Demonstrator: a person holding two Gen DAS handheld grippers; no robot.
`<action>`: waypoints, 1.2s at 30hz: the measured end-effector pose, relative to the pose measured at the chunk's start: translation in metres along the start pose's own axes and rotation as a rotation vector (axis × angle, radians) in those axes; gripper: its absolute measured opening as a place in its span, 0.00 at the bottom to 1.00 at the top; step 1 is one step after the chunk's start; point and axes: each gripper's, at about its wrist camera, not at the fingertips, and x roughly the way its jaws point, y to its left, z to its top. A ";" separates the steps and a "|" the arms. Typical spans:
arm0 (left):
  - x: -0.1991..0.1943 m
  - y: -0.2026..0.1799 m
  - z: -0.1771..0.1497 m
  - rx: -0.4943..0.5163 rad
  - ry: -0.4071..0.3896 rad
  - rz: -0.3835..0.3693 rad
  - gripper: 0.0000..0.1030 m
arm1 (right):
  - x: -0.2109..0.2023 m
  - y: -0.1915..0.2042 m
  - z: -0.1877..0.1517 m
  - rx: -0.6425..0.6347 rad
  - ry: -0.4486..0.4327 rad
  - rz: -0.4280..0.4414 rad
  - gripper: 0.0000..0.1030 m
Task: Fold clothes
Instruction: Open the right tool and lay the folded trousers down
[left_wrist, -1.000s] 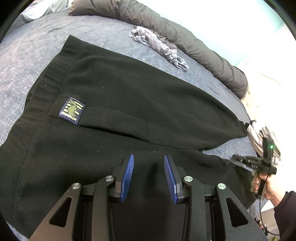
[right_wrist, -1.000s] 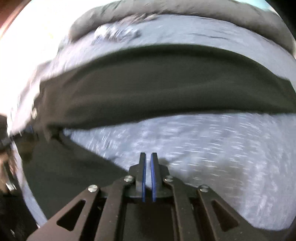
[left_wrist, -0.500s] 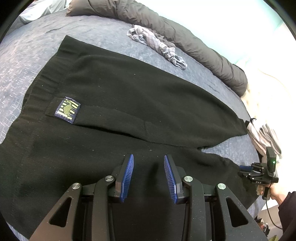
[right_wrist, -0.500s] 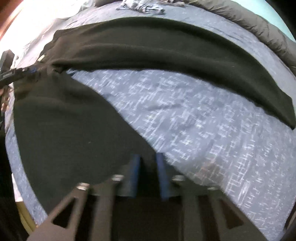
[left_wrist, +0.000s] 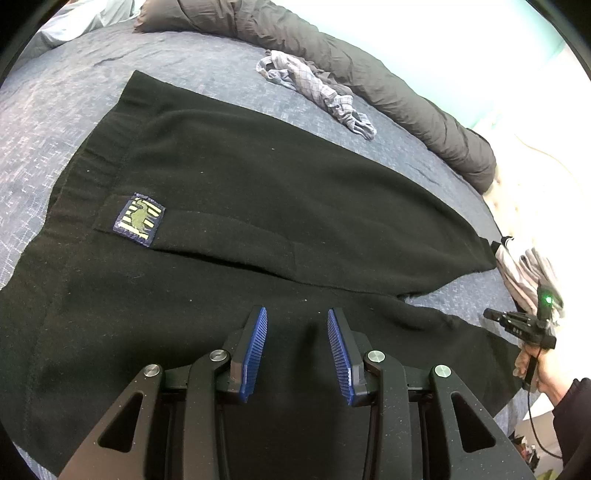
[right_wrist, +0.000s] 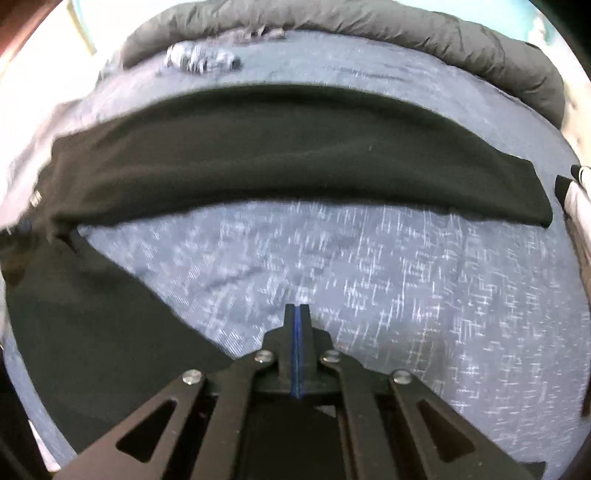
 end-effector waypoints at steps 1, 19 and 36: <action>0.000 0.001 0.000 -0.001 -0.001 0.001 0.36 | -0.003 -0.002 0.000 0.016 -0.012 0.020 0.00; -0.062 -0.003 0.025 -0.023 -0.002 0.001 0.37 | -0.127 -0.121 -0.105 0.304 -0.114 -0.081 0.43; -0.149 0.124 -0.024 -0.128 0.116 0.241 0.54 | -0.158 -0.179 -0.196 0.458 -0.066 -0.102 0.58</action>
